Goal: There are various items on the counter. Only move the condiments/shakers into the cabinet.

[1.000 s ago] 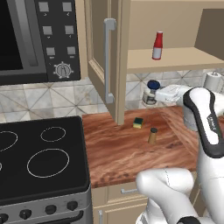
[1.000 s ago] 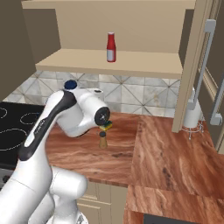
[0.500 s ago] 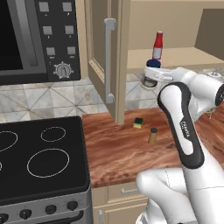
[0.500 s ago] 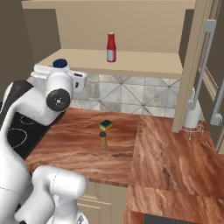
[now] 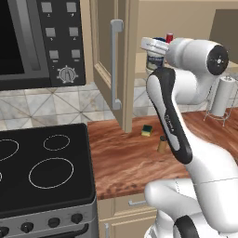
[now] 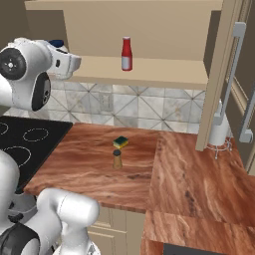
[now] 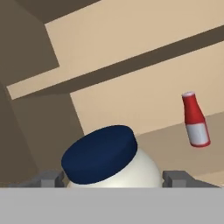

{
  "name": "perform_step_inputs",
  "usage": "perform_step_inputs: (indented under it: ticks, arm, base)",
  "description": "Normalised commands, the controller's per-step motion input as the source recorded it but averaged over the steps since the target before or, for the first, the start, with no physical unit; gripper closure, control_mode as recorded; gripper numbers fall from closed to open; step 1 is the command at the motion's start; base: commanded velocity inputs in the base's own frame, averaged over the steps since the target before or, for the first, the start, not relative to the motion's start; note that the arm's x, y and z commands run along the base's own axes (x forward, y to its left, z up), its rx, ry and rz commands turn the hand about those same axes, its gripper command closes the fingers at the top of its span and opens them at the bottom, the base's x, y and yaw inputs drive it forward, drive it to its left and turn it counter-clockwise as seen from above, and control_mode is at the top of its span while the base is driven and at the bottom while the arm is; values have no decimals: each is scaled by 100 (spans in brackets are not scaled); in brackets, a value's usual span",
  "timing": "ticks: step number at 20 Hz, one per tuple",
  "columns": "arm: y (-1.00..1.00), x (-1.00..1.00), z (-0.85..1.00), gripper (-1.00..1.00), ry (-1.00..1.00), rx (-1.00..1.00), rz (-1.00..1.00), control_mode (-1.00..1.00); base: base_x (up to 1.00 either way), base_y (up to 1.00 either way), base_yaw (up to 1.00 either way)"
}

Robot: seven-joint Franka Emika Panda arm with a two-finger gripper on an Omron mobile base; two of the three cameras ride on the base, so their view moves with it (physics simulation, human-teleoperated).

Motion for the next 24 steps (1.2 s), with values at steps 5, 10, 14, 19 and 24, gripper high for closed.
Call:
perform_step_inputs:
  ticks: [5, 10, 14, 19, 24]
  arm:
    - [-15, 12, 0, 100, 6, 11, -1, -100]
    - [-7, 0, 0, 100, 1, 7, -1, -100]
    - [0, 13, 0, 100, 0, 0, -2, -100]
    - [0, 36, -3, 100, 0, -1, -6, -100]
    - [0, 39, -6, 100, 0, -1, -6, -100]
  base:
    - [0, 0, 0]
    - [0, 0, 0]
    - [0, 0, 0]
    - [0, 0, 0]
    - [0, 0, 0]
